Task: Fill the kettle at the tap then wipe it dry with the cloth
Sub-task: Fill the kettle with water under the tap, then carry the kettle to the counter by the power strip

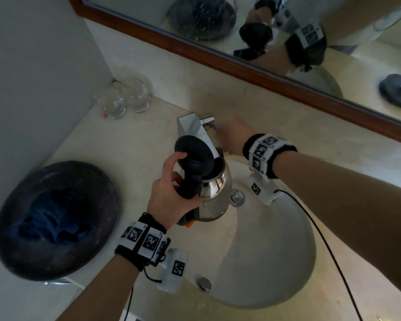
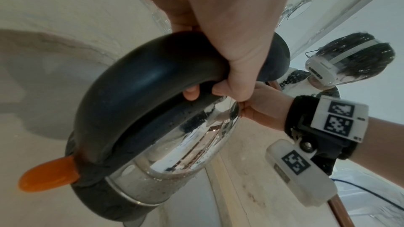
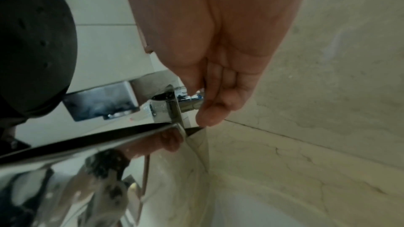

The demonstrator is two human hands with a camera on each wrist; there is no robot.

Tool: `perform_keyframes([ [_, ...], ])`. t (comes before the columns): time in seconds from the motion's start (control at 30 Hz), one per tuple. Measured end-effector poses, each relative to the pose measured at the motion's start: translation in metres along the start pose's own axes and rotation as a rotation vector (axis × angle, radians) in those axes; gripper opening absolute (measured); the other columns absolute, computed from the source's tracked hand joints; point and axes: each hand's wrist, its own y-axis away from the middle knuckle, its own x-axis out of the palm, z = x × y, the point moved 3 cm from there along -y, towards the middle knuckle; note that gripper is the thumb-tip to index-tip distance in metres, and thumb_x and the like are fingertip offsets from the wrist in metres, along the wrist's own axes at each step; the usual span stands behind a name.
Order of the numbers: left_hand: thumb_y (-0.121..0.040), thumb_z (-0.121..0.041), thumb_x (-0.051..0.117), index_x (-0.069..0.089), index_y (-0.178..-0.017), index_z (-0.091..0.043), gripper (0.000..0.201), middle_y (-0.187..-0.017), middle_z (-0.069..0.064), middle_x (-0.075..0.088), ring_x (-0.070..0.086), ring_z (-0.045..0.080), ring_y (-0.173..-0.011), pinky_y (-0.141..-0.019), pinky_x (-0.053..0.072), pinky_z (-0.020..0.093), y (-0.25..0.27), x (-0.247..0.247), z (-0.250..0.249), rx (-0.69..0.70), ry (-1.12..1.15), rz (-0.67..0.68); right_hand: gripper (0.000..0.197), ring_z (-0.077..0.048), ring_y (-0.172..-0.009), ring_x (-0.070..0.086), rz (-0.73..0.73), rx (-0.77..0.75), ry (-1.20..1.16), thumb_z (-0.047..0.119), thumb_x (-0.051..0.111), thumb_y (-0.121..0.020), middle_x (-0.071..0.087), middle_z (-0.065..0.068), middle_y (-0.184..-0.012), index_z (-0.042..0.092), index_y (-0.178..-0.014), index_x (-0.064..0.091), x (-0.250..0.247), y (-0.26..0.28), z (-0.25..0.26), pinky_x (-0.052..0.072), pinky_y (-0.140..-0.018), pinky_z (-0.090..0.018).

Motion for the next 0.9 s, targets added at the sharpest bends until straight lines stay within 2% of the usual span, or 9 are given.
perform_keyframes([
  [0.1,-0.058,-0.018,0.086,0.027,-0.115,-0.067,0.095,-0.071,0.000,0.067,0.066,0.014,-0.061,-0.062,0.058,0.041,0.001,0.001,0.003,0.005,-0.016,0.019,0.029,-0.020,-0.063,0.064,0.004,0.104,-0.202,0.022,0.052,-0.097,0.071,-0.008,-0.075,0.000,-0.092,0.071,0.011,0.010,-0.033,0.050,-0.065,-0.024],
  [0.2,-0.058,-0.017,0.084,0.027,-0.116,-0.067,0.096,-0.074,-0.001,0.067,0.066,0.015,-0.061,-0.062,0.057,0.042,0.004,0.001,0.004,0.026,-0.010,0.041,0.022,-0.020,-0.072,0.068,0.148,0.187,-0.290,0.006,0.055,-0.091,0.075,-0.008,-0.084,0.009,-0.099,0.075,0.031,0.023,-0.055,0.052,-0.066,-0.023],
  [0.33,-0.057,-0.012,0.084,0.030,-0.117,-0.066,0.097,-0.074,0.001,0.068,0.067,0.016,-0.062,-0.062,0.059,0.040,0.010,0.000,0.001,0.045,0.014,0.064,0.020,-0.013,-0.066,0.062,0.178,0.129,-0.262,0.014,0.062,-0.085,0.071,-0.005,-0.075,0.019,-0.070,0.073,0.034,0.036,-0.052,0.046,-0.073,-0.024],
  [0.4,-0.056,-0.012,0.085,0.032,-0.117,-0.065,0.097,-0.076,0.001,0.068,0.067,0.016,-0.063,-0.062,0.059,0.041,0.014,0.000,-0.003,0.048,0.019,0.085,0.017,-0.015,-0.073,0.067,0.182,0.111,-0.271,0.011,0.062,-0.084,0.074,-0.005,-0.083,0.018,-0.085,0.077,0.034,0.042,-0.053,0.052,-0.080,-0.028],
  [0.5,-0.054,-0.016,0.086,0.032,-0.115,-0.066,0.095,-0.076,0.000,0.067,0.066,0.014,-0.064,-0.063,0.058,0.039,0.019,0.001,-0.012,0.065,-0.014,0.145,0.034,-0.018,-0.095,0.066,0.188,0.059,-0.199,0.004,0.057,-0.086,0.074,-0.005,-0.104,0.019,-0.111,0.073,0.037,0.048,-0.050,0.048,-0.085,-0.025],
  [0.67,-0.055,-0.019,0.085,0.032,-0.118,-0.066,0.095,-0.078,-0.002,0.067,0.067,0.014,-0.071,-0.065,0.058,0.032,0.025,0.002,-0.017,0.097,-0.001,0.170,0.027,-0.010,-0.086,0.064,0.122,0.132,-0.304,0.008,0.063,-0.083,0.076,-0.001,-0.098,0.021,-0.103,0.076,0.043,0.061,-0.062,0.041,-0.076,-0.018],
  [0.77,-0.058,-0.024,0.083,0.030,-0.134,-0.061,0.100,-0.085,-0.010,0.065,0.066,0.008,-0.076,-0.075,0.058,0.022,0.025,0.004,-0.019,0.183,-0.055,0.202,0.025,-0.013,-0.088,0.067,0.041,0.185,-0.411,0.006,0.064,-0.082,0.076,-0.001,-0.090,0.019,-0.099,0.078,0.039,0.078,-0.067,0.043,-0.078,-0.021],
  [0.83,-0.059,-0.031,0.080,0.042,-0.137,-0.049,0.089,-0.085,-0.020,0.061,0.060,-0.005,-0.076,-0.076,0.051,0.013,0.026,0.006,-0.026,0.256,-0.128,0.213,0.026,-0.013,-0.085,0.063,-0.001,0.192,-0.435,0.003,0.064,-0.082,0.072,-0.001,-0.084,0.016,-0.101,0.077,0.031,0.089,-0.069,0.043,-0.078,-0.022],
  [0.9,-0.059,-0.033,0.077,0.058,-0.129,-0.038,0.072,-0.076,-0.016,0.062,0.056,-0.006,-0.066,-0.068,0.048,0.015,0.026,0.008,-0.033,0.297,-0.161,0.222,0.027,-0.012,-0.081,0.061,-0.035,0.182,-0.432,0.003,0.064,-0.083,0.070,-0.002,-0.082,0.015,-0.103,0.077,0.020,0.099,-0.070,0.042,-0.077,-0.021],
])
